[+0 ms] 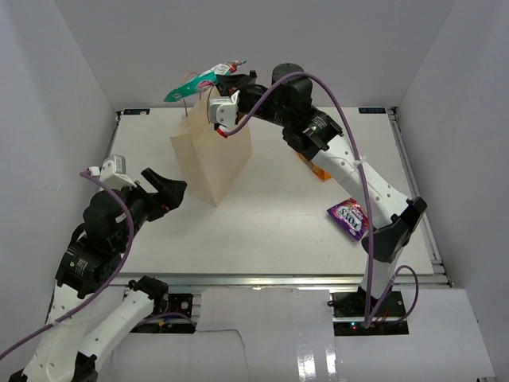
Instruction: Place the snacks into the paper bag
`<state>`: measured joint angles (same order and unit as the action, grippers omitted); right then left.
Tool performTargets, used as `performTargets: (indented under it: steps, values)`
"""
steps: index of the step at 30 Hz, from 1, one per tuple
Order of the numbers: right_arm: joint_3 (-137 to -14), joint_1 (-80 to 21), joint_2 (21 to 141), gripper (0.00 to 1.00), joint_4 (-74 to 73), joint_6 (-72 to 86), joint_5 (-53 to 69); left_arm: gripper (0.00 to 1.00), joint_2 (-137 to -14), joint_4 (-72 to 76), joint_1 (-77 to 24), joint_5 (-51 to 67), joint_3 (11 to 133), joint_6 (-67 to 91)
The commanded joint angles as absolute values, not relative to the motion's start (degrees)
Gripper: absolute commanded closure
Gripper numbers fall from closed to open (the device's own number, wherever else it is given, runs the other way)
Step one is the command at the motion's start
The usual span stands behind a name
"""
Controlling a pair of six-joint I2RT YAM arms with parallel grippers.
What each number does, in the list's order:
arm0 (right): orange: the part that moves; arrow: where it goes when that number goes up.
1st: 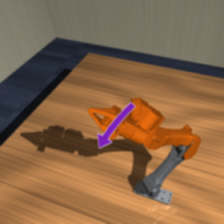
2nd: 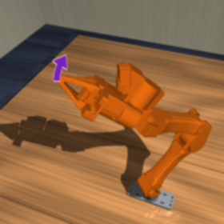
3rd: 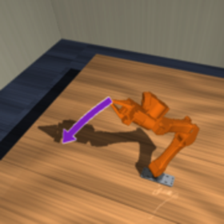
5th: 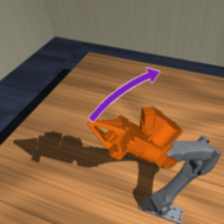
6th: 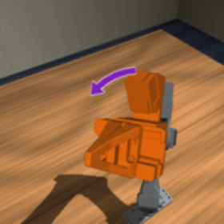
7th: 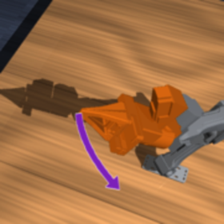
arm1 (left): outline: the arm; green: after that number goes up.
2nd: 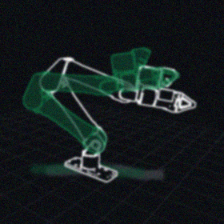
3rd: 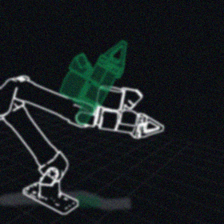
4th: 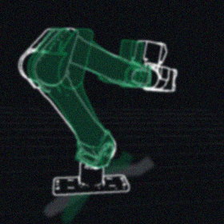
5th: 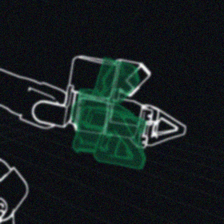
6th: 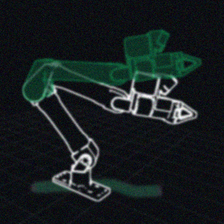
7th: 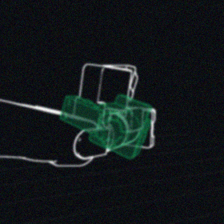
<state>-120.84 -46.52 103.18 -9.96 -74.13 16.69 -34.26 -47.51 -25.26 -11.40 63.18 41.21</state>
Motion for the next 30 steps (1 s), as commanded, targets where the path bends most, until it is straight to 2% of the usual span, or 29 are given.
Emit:
performTargets:
  steps: [1,30]
  values:
    - [-121.5,-46.6,104.1,0.92,-9.8,-78.9,17.0,0.02,-33.9,-46.1,-25.4,-11.5,63.0,40.9]
    - [-120.4,-46.4,105.2,0.87,-13.0,-83.4,15.2,0.02,-32.6,-46.9,-25.5,-13.0,63.4,39.8]
